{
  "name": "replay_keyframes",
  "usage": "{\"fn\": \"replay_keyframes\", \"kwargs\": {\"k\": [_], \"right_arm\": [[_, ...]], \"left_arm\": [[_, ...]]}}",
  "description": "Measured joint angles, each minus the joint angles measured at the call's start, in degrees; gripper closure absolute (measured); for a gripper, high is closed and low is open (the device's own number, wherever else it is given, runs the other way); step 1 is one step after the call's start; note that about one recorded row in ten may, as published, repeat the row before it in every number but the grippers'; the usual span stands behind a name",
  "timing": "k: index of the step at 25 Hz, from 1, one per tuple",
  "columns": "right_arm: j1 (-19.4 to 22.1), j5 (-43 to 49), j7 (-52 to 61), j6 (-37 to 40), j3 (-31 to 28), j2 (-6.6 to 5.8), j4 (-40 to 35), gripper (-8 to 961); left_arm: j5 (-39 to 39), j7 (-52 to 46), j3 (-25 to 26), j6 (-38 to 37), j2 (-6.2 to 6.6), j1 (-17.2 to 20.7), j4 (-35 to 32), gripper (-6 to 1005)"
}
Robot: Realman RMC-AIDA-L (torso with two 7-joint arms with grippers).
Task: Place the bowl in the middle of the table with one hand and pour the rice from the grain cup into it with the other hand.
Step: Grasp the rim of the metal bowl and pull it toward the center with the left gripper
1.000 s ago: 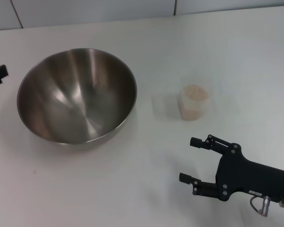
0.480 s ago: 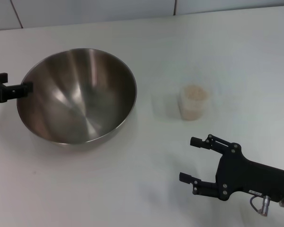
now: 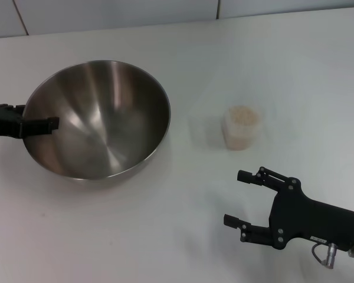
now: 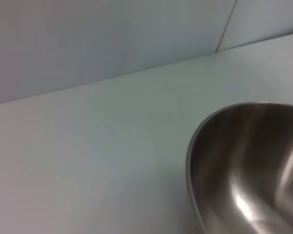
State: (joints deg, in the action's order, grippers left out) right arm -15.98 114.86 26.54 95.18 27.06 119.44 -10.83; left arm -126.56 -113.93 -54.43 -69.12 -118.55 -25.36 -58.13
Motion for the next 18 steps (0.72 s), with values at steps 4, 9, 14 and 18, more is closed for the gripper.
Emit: {"fn": "replay_keyframes", "kwargs": {"k": [4,9,14,18], "right_arm": [[-0.02,0.00,0.00,0.00,-0.08,0.00,-0.07,139],[-0.01,-0.02,0.00,0.15,-0.08,0.00,-0.04,139],[-0.17,-0.11,0.00,0.48,-0.08,0.00,-0.06,138],[-0.26,-0.14,0.00,0.49,-0.08,0.00,0.04,137]], "left_arm": [[-0.14,-0.78,0.01,-0.27,0.20,-0.54,0.22,258],[-3.99,-2.56,0.35,-0.68,0.45,-2.49,1.42,281],[-6.71,-4.88,0.16,-1.16,0.32,-3.85,1.14,402],[-6.58,-4.97,0.35,-2.19,0.33,-4.04,0.82,562]]}}
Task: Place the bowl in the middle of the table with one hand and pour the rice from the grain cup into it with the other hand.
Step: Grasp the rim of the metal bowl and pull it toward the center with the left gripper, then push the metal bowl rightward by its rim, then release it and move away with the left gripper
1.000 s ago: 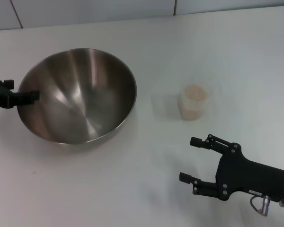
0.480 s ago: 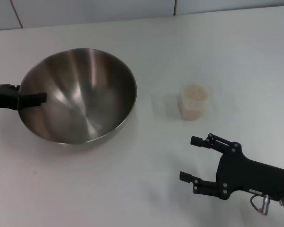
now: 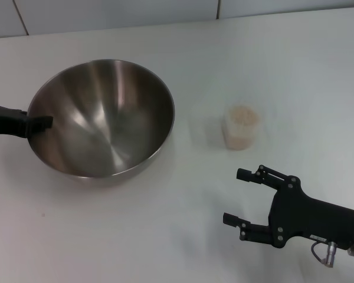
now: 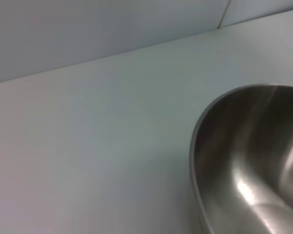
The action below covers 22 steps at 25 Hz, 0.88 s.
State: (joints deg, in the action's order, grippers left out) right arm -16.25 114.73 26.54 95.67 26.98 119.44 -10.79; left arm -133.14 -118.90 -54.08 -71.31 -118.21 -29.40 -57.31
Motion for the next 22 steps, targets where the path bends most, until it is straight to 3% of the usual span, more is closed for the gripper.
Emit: {"fn": "replay_keyframes", "kwargs": {"k": [4,8,19,22], "right_arm": [[-0.01,-0.03,0.00,-0.09,0.00,0.00,0.04,137],[-0.08,-0.04,0.00,-0.09,0.00,-0.07,0.04,138],[-0.10,-0.04,0.00,0.01,0.00,-0.09,-0.01,137],[-0.10,-0.04,0.00,0.00,0.00,-0.09,0.04,137]], "left_arm": [[0.00,-0.23,0.17,-0.54,0.03,-0.38,0.08,756],[-0.13,-2.21,0.44,-1.04,0.28,-1.31,0.62,800],[0.29,-3.32,3.82,-4.89,2.89,-6.52,5.86,902],[0.37,-3.30,4.49,-5.92,3.11,-7.41,6.29,927]]}}
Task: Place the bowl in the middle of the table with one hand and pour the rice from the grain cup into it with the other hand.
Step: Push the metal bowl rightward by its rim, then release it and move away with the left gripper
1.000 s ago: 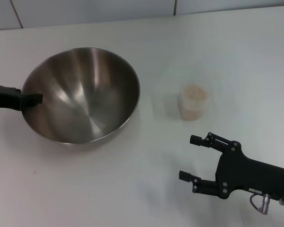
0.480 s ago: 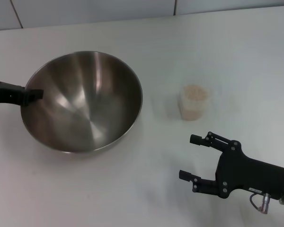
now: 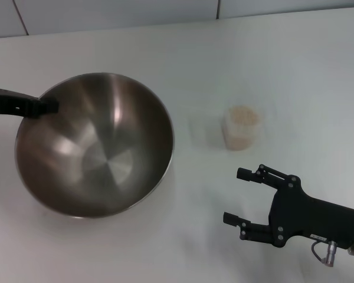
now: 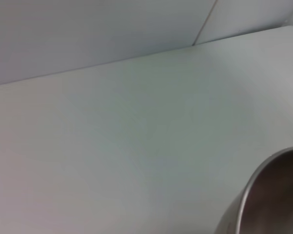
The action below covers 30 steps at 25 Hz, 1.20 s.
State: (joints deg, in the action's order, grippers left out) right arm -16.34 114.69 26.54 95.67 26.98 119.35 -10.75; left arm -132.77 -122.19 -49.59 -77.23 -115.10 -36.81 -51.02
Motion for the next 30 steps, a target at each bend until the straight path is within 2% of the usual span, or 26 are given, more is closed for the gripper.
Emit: {"fn": "replay_keyframes", "kwargs": {"k": [8,11,19,26,30], "right_arm": [[-0.06,0.00,0.00,0.05,0.14,0.00,0.03,139],[-0.08,0.01,0.00,0.05,0.20,0.00,0.09,139],[-0.09,0.01,0.00,0.05,0.27,0.01,0.11,137],[-0.09,0.01,0.00,0.04,0.26,0.01,0.03,138],[-0.09,0.00,0.00,-0.03,0.17,0.00,-0.04,138]], "left_arm": [[0.16,0.04,0.30,-1.02,-0.22,-2.75,1.09,943],[-0.53,0.17,-0.34,0.53,-1.20,-5.71,2.67,944],[-5.74,0.32,-1.52,5.37,-3.02,-9.69,6.86,944],[-6.11,0.79,-2.27,7.03,-3.07,-9.43,7.76,949],[-5.63,1.35,-2.47,6.96,-3.28,-8.09,4.82,967]]}}
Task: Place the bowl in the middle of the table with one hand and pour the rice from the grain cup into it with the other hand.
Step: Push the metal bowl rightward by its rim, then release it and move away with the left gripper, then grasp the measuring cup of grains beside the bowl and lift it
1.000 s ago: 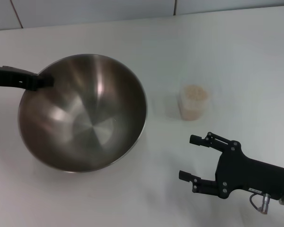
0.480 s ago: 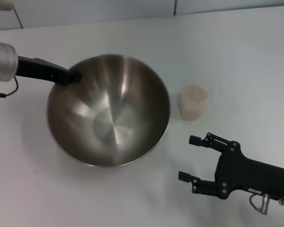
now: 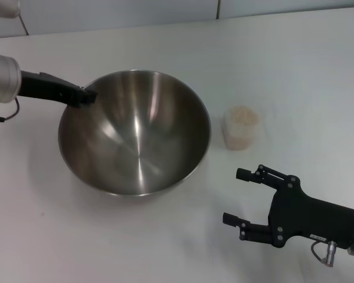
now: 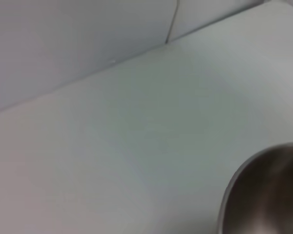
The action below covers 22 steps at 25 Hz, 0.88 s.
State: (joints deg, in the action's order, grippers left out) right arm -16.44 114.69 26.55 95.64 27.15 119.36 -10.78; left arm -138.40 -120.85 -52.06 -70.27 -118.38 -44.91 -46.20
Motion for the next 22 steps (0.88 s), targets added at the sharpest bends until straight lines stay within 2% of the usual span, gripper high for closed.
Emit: {"fn": "replay_keyframes", "kwargs": {"k": [2,3,4,6,8,9,11,13,14,15,17,18,19,20,22], "right_arm": [[0.00,0.00,0.00,-0.10,-0.14,0.00,-0.02,138],[0.04,0.00,0.00,-0.24,-0.19,0.00,-0.03,138],[0.04,0.00,0.00,-0.24,-0.19,0.00,-0.03,137],[0.08,0.00,0.00,-0.39,-0.19,0.00,-0.03,137],[0.12,0.01,0.20,-0.51,-0.57,0.00,-0.07,137],[0.12,0.01,0.20,-0.51,-0.57,0.00,-0.07,137],[0.44,0.01,0.41,-0.59,-1.92,-0.03,-0.07,137],[1.79,0.01,0.49,-0.95,-6.10,-0.08,0.06,137],[1.79,0.01,0.49,-0.95,-6.10,-0.08,0.06,137],[2.34,0.01,0.48,-1.27,-7.63,-0.07,0.13,137],[3.26,0.01,0.27,-3.23,-12.08,0.03,0.40,138],[3.56,0.01,-0.49,-6.16,-16.69,0.09,1.46,138],[3.56,0.01,-0.49,-6.16,-16.69,0.09,1.46,138],[3.55,0.00,-0.82,-7.33,-18.51,0.08,2.01,138],[3.39,0.01,-1.40,-9.35,-22.61,0.08,3.01,138]], "left_arm": [[2.25,1.58,-0.06,-1.58,-0.16,1.93,-4.05,949],[6.39,3.97,-0.10,-3.96,-0.04,4.26,-7.96,927],[6.39,3.97,-0.10,-3.96,-0.04,4.26,-7.96,905],[11.05,6.77,-0.09,-6.55,0.20,6.54,-11.43,861],[14.96,12.11,-0.07,-11.07,0.35,10.19,-16.81,785],[14.96,12.11,-0.07,-11.07,0.35,10.19,-16.81,747],[15.63,16.36,-0.09,-14.96,0.32,13.15,-20.41,672],[15.91,20.66,-0.14,-20.28,0.18,17.74,-25.12,608],[15.91,20.66,-0.14,-20.28,0.18,17.74,-25.12,582],[16.29,21.96,-0.14,-21.85,0.13,19.81,-26.74,555],[18.15,25.35,-0.18,-24.13,-0.03,23.83,-29.13,503],[20.83,28.86,-0.21,-25.03,-0.07,26.97,-29.91,477],[20.83,28.86,-0.21,-25.03,-0.07,26.97,-29.91,450],[23.24,31.09,-0.18,-25.27,-0.06,28.83,-30.02,424],[26.41,33.55,0.03,-25.40,0.00,31.20,-29.88,309]]}}
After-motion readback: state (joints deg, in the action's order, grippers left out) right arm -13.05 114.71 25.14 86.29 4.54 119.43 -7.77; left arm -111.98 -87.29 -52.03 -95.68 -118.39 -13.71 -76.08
